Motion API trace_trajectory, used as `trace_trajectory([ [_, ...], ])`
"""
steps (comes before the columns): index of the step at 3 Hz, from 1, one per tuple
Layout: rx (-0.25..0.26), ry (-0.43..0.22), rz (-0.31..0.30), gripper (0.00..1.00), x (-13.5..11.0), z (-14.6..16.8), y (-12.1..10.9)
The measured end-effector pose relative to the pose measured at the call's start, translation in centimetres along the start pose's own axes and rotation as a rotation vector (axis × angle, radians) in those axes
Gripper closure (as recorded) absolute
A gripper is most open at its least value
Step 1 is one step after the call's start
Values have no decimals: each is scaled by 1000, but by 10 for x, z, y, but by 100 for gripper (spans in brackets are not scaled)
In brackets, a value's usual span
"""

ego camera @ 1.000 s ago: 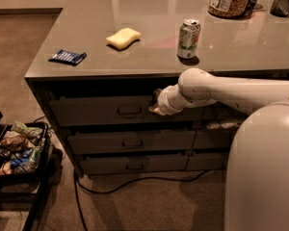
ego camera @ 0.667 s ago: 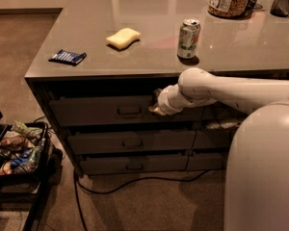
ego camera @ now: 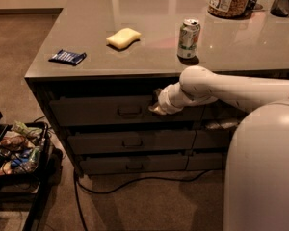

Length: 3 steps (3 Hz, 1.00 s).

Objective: Open top drawer

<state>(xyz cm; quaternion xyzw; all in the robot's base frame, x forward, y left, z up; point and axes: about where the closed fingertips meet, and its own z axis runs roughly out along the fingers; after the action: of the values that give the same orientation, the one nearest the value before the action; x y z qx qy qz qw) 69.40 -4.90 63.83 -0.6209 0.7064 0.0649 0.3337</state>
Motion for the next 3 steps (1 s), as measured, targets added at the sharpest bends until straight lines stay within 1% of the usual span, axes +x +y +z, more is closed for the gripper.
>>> trace_trajectory([
  [1, 0, 0, 0, 77, 0, 0, -1],
  [2, -2, 1, 26, 75, 6, -3, -5],
  [3, -2, 1, 26, 70, 3, -2, -7],
])
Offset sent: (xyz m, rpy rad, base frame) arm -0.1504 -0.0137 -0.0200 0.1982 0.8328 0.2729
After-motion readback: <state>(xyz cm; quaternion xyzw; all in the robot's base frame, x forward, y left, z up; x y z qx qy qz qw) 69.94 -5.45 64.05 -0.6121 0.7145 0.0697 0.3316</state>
